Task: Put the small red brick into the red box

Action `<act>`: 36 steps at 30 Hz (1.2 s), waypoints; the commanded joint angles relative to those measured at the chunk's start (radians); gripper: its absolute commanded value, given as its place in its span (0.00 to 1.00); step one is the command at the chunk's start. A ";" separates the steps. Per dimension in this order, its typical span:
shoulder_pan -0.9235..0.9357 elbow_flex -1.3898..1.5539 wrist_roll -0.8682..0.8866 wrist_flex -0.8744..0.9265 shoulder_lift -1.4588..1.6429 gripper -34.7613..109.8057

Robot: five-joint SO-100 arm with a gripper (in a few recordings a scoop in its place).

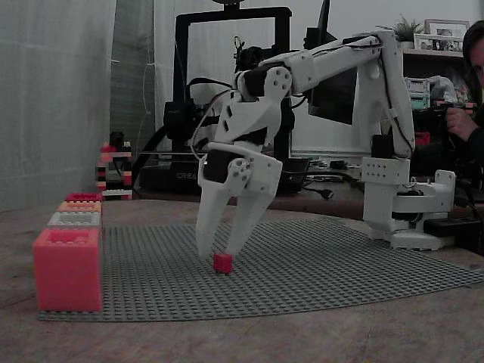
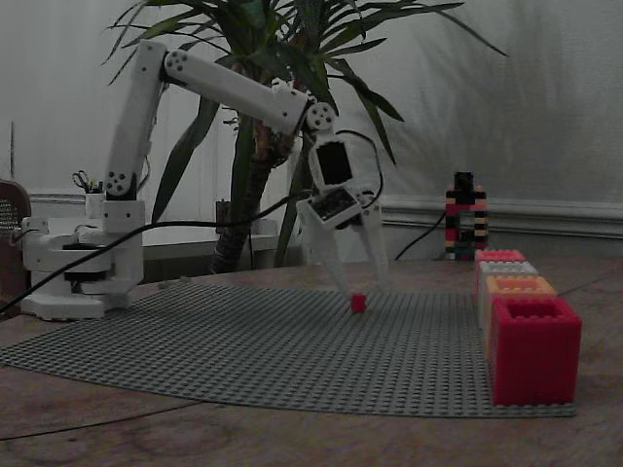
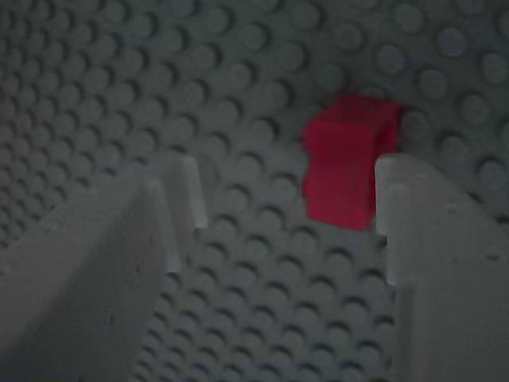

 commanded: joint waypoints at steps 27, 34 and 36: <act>0.632 -0.690 0.380 -0.003 -0.106 0.24; 0.756 -0.811 0.310 -0.201 -0.319 0.24; 0.765 -0.822 0.299 -0.259 -0.357 0.24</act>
